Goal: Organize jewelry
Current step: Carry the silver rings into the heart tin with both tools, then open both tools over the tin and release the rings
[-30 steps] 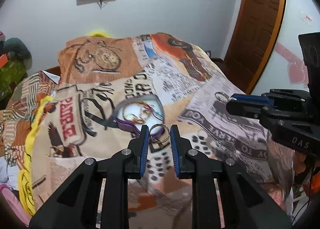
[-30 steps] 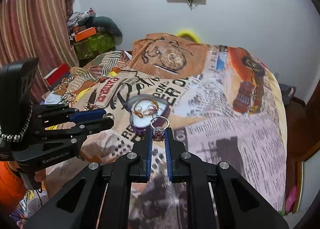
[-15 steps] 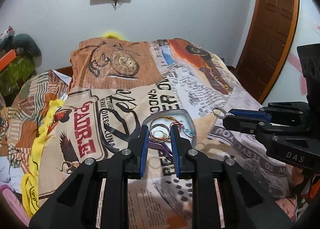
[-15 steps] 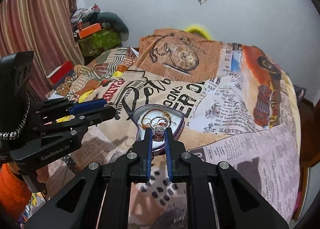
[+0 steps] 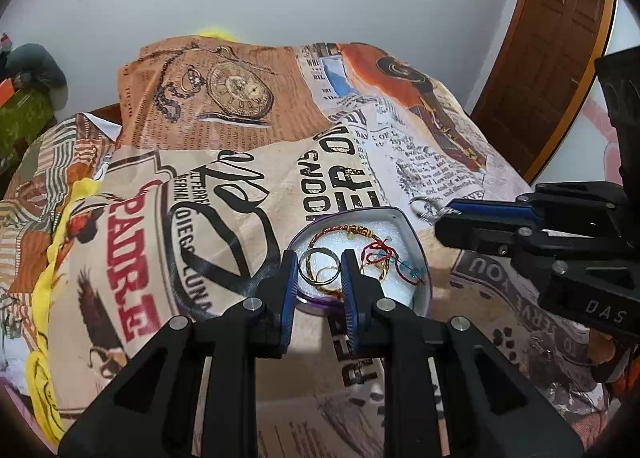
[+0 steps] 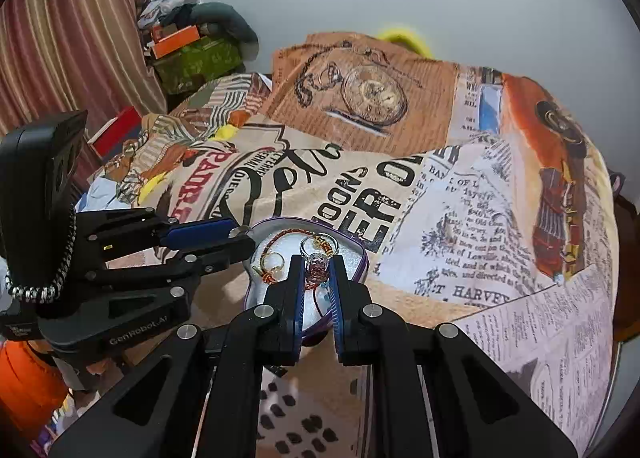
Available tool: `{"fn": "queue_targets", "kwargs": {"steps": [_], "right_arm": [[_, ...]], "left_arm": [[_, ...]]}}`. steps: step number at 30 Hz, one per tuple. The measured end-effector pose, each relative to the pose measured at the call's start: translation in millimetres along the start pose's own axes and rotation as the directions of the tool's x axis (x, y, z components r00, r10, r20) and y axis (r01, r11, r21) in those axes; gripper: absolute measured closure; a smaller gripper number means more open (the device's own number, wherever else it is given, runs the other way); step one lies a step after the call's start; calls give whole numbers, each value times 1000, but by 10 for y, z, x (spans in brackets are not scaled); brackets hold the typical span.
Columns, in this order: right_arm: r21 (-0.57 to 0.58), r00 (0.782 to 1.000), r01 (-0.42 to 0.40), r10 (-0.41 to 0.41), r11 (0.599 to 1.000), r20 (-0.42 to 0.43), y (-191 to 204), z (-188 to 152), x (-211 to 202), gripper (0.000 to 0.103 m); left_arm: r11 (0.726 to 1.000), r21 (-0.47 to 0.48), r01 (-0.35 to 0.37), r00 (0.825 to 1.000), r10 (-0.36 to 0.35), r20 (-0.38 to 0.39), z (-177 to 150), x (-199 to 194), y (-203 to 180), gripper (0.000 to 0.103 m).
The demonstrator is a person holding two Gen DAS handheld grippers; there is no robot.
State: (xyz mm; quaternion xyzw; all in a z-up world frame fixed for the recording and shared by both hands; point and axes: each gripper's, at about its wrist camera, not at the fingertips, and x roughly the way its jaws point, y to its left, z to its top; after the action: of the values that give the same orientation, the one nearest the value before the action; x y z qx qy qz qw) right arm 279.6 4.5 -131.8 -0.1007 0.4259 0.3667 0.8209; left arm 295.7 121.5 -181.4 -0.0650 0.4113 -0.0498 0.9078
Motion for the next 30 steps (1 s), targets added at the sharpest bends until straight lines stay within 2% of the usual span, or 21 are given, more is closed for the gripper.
{"fn": "queue_targets", "kwargs": {"steps": [11,14,18,22,26,30], "right_arm": [[-20,997,5,-7,1000,-78,-93,39,234,92],[-38,996,11,-14,999,-89,-77,33,272,92],[-59,995,19,-25,998,-99,-60,19,304,92],[-72,994,24,-31,997,-103,-37,27,334,92],[-89,994,28,-37,996,-104,7,54,371,92],[-106,993,31,-43,994,-107,55,72,409,92]], "left_arm": [[999,49,0,999,1,-34,99,200,-69,83],[999,45,-10,999,12,-35,104,190,-57,83],[999,32,9,999,-8,-38,118,126,-18,81],[999,34,-6,999,8,-34,122,72,9,74],[1000,18,-20,1000,20,-14,99,-36,69,73],[1000,-1,-24,1000,24,3,77,-142,138,66]]}}
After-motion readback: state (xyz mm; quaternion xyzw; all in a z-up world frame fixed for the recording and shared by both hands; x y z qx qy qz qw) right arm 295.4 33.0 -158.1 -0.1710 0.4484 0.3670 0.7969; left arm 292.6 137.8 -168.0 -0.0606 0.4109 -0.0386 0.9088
